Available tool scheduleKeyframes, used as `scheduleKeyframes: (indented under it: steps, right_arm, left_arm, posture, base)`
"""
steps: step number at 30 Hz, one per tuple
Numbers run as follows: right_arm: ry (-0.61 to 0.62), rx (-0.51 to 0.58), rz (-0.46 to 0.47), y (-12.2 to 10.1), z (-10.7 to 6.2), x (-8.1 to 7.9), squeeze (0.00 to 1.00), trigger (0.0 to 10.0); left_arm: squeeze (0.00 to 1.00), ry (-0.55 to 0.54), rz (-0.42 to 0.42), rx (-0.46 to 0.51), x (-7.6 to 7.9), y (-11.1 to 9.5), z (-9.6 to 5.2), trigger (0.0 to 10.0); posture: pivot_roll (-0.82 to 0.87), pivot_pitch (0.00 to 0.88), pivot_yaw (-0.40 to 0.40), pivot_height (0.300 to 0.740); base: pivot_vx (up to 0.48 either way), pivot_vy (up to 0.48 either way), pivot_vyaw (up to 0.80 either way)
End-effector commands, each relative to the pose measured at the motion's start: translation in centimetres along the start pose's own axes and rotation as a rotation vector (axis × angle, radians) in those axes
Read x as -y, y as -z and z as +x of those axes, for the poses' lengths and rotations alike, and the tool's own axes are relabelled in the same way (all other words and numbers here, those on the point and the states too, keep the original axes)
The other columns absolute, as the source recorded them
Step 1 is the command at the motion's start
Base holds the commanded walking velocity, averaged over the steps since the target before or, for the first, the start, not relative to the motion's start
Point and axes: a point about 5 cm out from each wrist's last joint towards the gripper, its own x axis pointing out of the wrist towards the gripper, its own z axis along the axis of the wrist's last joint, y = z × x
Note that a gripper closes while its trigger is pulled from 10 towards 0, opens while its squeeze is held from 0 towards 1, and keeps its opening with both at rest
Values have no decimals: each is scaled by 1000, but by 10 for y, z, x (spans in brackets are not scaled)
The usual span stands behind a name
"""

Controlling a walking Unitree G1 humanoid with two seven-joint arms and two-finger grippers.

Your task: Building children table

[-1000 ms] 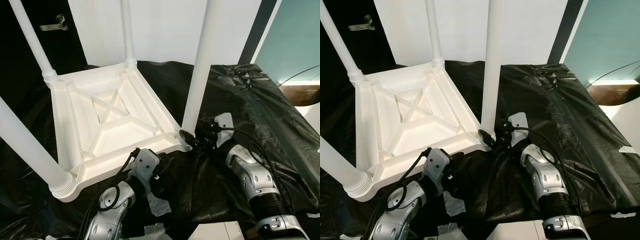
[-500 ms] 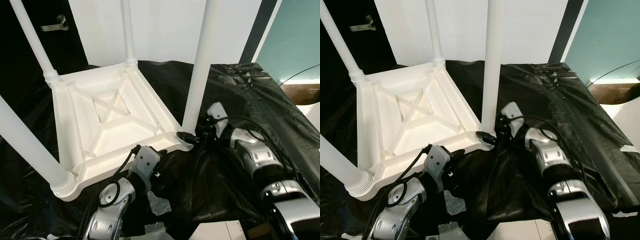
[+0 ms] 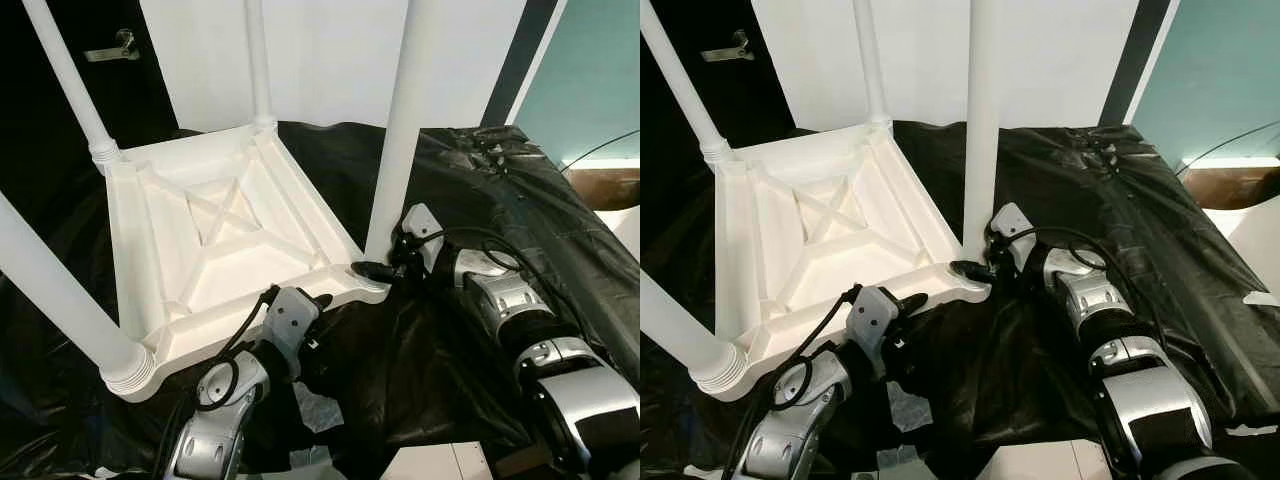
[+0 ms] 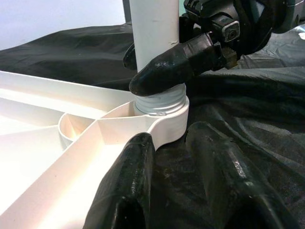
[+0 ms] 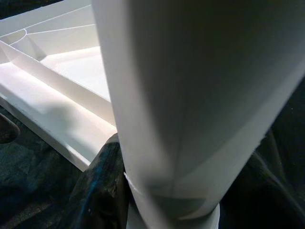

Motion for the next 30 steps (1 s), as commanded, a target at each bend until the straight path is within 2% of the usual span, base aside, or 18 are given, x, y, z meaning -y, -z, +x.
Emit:
scheduleKeyframes:
  steps: [1, 2, 8, 9, 12, 18, 21, 27, 30]
  right_arm:
    - [-17, -12, -19, 0, 1, -1, 0, 0]
    - [-8, -8, -5, 2, 1, -1, 0, 10000]
    - [76, 16, 50, 6, 3, -2, 0, 10000]
    - [122, 17, 58, 9, 6, -6, 0, 10000]
    - [142, 17, 62, 10, 7, -9, 0, 10000]
    - [249, 30, 137, 15, 13, -18, 0, 10000]
    - [378, 41, 238, 20, 18, -32, 0, 10000]
    - [471, 56, 293, 20, 23, -47, 0, 10000]
    - [593, 67, 362, 17, 25, -56, 0, 10000]
  left_arm:
    - [0, -105, -6, -12, -5, 2, -1, 10000]
    - [0, -106, -7, -12, -5, 2, -2, 10000]
    - [0, -113, -13, -14, -3, 2, -3, 10000]
    - [0, -116, -17, -15, -3, 3, -4, 10000]
    - [0, -117, -18, -15, -2, 3, -5, 10000]
    - [0, -112, -26, -18, 0, 4, -5, 10000]
    - [0, -97, -33, -18, 3, 4, -4, 10000]
    - [0, -86, -37, -21, 5, 5, -4, 10000]
    - [0, -84, -41, -23, 6, 5, -4, 10000]
  posture:
    - [149, 0, -41, 740]
    - [150, 2, -43, 740]
    - [154, 16, -52, 740]
    - [151, 20, -51, 740]
    - [149, 21, -50, 740]
    - [138, 28, -44, 740]
    - [129, 39, -39, 740]
    - [127, 42, -40, 740]
    - [126, 42, -44, 740]
  base:
    - [0, 0, 0]
    - [0, 0, 0]
    - [0, 0, 0]
    - [0, 0, 0]
    - [0, 0, 0]
    - [0, 0, 0]
    - [0, 0, 0]
    - [0, 0, 0]
    - [0, 0, 0]
